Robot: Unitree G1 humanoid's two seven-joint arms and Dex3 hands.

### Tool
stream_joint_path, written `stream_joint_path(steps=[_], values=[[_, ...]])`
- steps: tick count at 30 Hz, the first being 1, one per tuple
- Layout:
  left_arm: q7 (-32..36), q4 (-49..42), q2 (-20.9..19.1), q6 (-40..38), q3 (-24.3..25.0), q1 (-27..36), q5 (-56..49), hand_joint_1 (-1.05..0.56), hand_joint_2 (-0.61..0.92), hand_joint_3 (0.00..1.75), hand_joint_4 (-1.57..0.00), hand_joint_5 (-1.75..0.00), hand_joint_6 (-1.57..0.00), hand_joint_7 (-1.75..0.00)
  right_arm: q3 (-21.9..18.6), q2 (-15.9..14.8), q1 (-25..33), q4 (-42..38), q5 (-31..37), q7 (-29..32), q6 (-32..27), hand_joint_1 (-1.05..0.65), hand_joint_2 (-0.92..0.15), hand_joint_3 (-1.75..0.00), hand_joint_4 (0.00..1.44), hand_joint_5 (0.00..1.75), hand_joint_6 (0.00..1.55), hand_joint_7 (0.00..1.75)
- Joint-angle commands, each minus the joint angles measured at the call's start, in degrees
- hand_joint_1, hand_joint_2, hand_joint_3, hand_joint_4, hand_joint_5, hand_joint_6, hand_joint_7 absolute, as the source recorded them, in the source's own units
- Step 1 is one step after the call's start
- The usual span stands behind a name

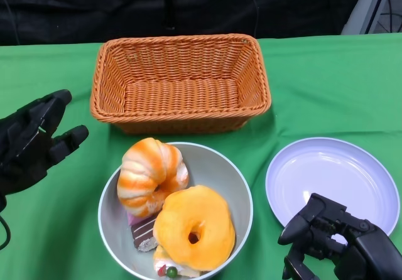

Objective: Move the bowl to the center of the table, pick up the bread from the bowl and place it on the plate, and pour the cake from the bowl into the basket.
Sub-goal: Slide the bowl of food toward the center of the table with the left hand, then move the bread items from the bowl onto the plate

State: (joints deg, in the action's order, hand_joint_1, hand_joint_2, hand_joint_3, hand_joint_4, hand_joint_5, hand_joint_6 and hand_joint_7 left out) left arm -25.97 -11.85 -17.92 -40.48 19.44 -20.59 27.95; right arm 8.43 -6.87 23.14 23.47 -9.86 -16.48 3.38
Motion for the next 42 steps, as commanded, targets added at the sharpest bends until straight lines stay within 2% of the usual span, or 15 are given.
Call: stream_joint_path(steps=[1,2,3,4,6,15,16,19,22,24,28,31,35,40,42], values=[[0.75,0.89,-0.62,1.19,-0.18,0.78,-0.38,-0.59,0.92,0.31,-0.22,-0.09,-0.19,-0.06,-0.34,-0.38,0.16,0.56,-0.30,-0.04,0.09,-0.02,-0.46,-1.10,0.62,1.61,0.55,1.37],[0.74,0.88,-0.61,1.23,-0.19,0.79,-0.39,-0.59,0.92,0.31,-0.22,-0.09,-0.19,-0.06,-0.34,-0.38,0.16,0.56,-0.30,-0.04,0.09,-0.02,-0.45,-1.10,0.62,1.61,0.55,1.37],[1.28,0.95,0.78,9.49,-0.33,3.70,-3.18,-0.59,0.92,0.31,-0.22,-0.09,-0.19,-0.06,-0.51,-0.46,0.18,0.51,-0.46,-0.18,0.25,-0.02,-0.45,-1.11,0.62,1.61,0.55,1.37],[1.55,0.80,1.92,16.50,-0.36,6.12,-5.36,-0.44,0.92,0.21,-0.54,-0.15,-0.53,-0.11,-0.68,-0.55,0.20,0.47,-0.59,-0.29,0.34,-0.02,-0.45,-1.11,0.62,1.61,0.55,1.37],[1.61,-0.14,3.32,25.74,-0.29,8.95,-7.73,-0.31,0.92,0.13,-0.79,-0.15,-0.79,-0.10,-0.96,-0.66,0.19,0.44,-0.86,-0.44,0.24,-0.01,-0.45,-1.11,0.62,1.62,0.54,1.37],[-1.84,-8.77,3.43,45.65,-0.81,10.72,-9.72,-0.14,0.92,0.16,-1.13,-0.29,-1.15,-0.16,-1.60,-0.53,0.03,-0.43,-1.42,-1.31,0.86,-0.01,-0.46,-1.10,0.62,1.62,0.54,1.36],[-2.32,-9.46,3.40,46.66,-0.79,10.69,-9.45,-0.14,0.92,0.18,-1.14,-0.34,-1.17,-0.17,-1.61,-0.55,0.04,-0.43,-1.26,-1.28,0.89,0.00,-0.46,-1.10,0.61,1.62,0.54,1.36],[-3.57,-11.08,3.20,49.25,-0.84,10.63,-9.10,-0.12,0.92,0.25,-0.97,-0.82,-1.23,-0.15,-1.60,-0.63,0.11,-0.24,-0.83,-1.05,0.65,-0.01,-0.46,-1.10,0.61,1.61,0.54,1.36],[-4.12,-12.75,2.80,53.45,-1.17,10.73,-10.24,-0.09,0.92,0.32,-0.89,-1.06,-1.25,-0.17,-1.63,-0.50,0.11,-0.54,-1.26,-1.35,1.05,0.00,-0.46,-1.10,0.62,1.61,0.54,1.36],[-4.28,-13.42,2.58,55.43,-1.41,10.79,-10.59,-0.09,0.92,0.33,-0.86,-1.14,-1.25,-0.18,-1.69,-0.51,0.15,-0.69,-1.36,-1.49,1.35,0.00,-0.47,-1.10,0.62,1.61,0.54,1.36],[-4.29,-14.01,2.06,58.72,-1.91,11.42,-11.34,-0.08,0.92,0.34,-0.79,-1.28,-1.23,-0.24,-2.05,-0.72,0.44,-0.49,-1.26,-1.50,1.48,-0.02,-0.46,-1.10,0.62,1.61,0.54,1.36],[-4.14,-14.57,1.84,60.88,-2.24,11.82,-12.06,-0.09,0.92,0.33,-0.75,-1.33,-1.08,-0.52,-2.25,-0.86,0.57,-0.23,-1.33,-1.62,1.35,-0.02,-0.46,-1.10,0.61,1.61,0.53,1.37],[-4.91,-15.97,1.99,64.08,-2.50,11.93,-12.36,-0.08,0.92,0.34,-0.73,-1.35,-0.98,-0.69,-2.59,-0.96,0.70,-0.19,-1.44,-1.84,1.91,-0.03,-0.45,-1.11,0.61,1.61,0.53,1.37],[-5.52,-16.72,2.19,65.46,-2.84,11.82,-11.85,-0.09,0.92,0.34,-0.72,-1.35,-0.95,-0.73,-2.68,-1.20,0.71,0.96,-0.78,-1.58,1.76,-0.06,-0.45,-1.10,0.59,1.57,0.51,1.34],[-5.12,-16.49,2.51,65.14,-2.80,11.84,-11.44,-0.08,0.92,0.34,-0.72,-1.35,-0.95,-0.74,-2.68,-1.82,0.33,3.32,-0.22,-1.19,-0.15,-0.08,-0.46,-1.05,0.54,1.49,0.48,1.28]])
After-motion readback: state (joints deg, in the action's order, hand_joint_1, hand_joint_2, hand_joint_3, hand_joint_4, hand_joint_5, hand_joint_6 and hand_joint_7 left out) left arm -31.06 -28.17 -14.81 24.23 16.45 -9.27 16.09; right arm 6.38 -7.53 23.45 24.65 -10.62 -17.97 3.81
